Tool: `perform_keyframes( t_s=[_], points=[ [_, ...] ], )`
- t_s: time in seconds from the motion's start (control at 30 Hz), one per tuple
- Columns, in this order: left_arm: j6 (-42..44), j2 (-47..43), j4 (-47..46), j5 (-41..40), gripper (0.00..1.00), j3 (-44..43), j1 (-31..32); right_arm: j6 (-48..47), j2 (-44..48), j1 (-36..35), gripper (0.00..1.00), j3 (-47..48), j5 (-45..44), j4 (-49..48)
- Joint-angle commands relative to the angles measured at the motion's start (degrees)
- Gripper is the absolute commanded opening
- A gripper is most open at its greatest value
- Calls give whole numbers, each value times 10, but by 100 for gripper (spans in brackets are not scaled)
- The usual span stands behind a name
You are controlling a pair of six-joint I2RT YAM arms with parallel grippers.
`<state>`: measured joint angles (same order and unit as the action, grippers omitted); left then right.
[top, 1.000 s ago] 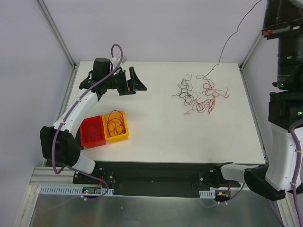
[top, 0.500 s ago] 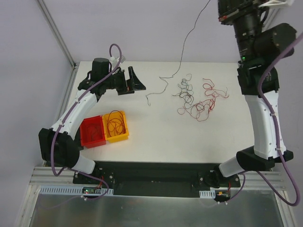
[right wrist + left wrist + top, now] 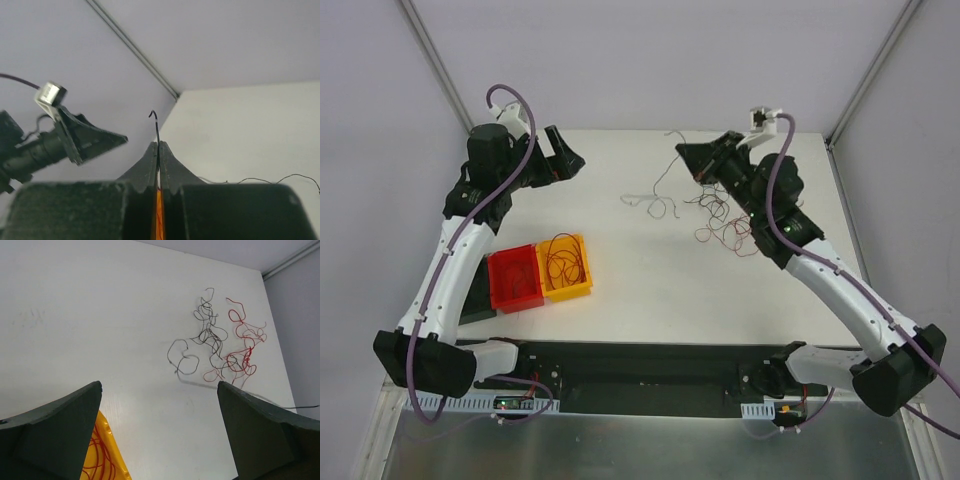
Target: Untangle the cables
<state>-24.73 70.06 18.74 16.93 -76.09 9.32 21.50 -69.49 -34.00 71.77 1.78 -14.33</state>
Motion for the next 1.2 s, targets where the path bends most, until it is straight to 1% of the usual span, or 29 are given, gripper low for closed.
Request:
perform_keyframes(
  t_s=[0.0, 0.1, 0.23, 0.27, 0.33, 0.4, 0.43, 0.47, 0.5, 0.53, 0.57, 0.6, 0.67, 0.7, 0.77, 0.83, 0.9, 1.0, 1.1, 1.17],
  points=[
    [24, 19, 22, -49, 99, 9, 0, 41, 34, -6, 0, -120, 12, -90],
    [2, 17, 29, -2, 99, 37, 0, 58, 31, -10, 0, -194, 35, -119],
    [-34, 1, 27, 65, 98, 110, 4, 73, 26, -15, 0, -273, 47, -144],
    [-38, 0, 20, 89, 98, 124, 13, 74, 19, -16, 0, -289, 51, -141],
    [-15, 16, 10, 115, 98, 126, 66, 66, -5, -18, 0, -318, 59, -143],
    [10, 37, 23, 84, 99, 112, 138, 21, -44, -17, 0, -325, 71, -127],
    [17, 45, 27, 63, 99, 107, 164, -9, -59, -17, 0, -307, 64, -56],
    [21, 53, 26, 46, 98, 104, 187, -39, -76, -17, 1, -288, 46, -22],
    [19, 60, 26, 32, 97, 105, 200, -54, -91, -15, 1, -274, 26, 16],
    [13, 67, 25, 20, 95, 108, 210, -58, -105, -4, 0, -269, 34, 29],
    [5, 70, 18, 9, 92, 116, 216, -55, -119, 11, 2, -269, 61, 25],
    [2, 70, 9, -2, 89, 125, 222, -46, -131, 26, 6, -269, 106, 17],
    [-6, 65, -19, -31, 88, 154, 239, -32, -152, 51, 24, -274, 173, -8],
    [-9, 64, -31, -37, 88, 163, 245, -37, -155, 58, 31, -273, 190, -10],
    [-14, 76, -44, -38, 93, 169, 256, -42, -150, 69, 45, -279, 194, -2],
    [-21, 103, -42, -30, 98, 157, 261, -42, -135, 81, 55, -295, 179, -3],
    [-25, 134, -41, -23, 99, 139, 271, -49, -116, 85, 58, -309, 160, -5],
    [-7, 188, -34, -29, 99, 103, 294, -55, -81, 100, 59, -331, 139, -2],
    [44, 244, -18, -44, 95, 59, 314, -52, -44, 125, 58, -358, 122, -10],
    [87, 283, 6, -62, 95, 27, 326, -47, -22, 145, 58, -377, 118, -26]
  ],
)
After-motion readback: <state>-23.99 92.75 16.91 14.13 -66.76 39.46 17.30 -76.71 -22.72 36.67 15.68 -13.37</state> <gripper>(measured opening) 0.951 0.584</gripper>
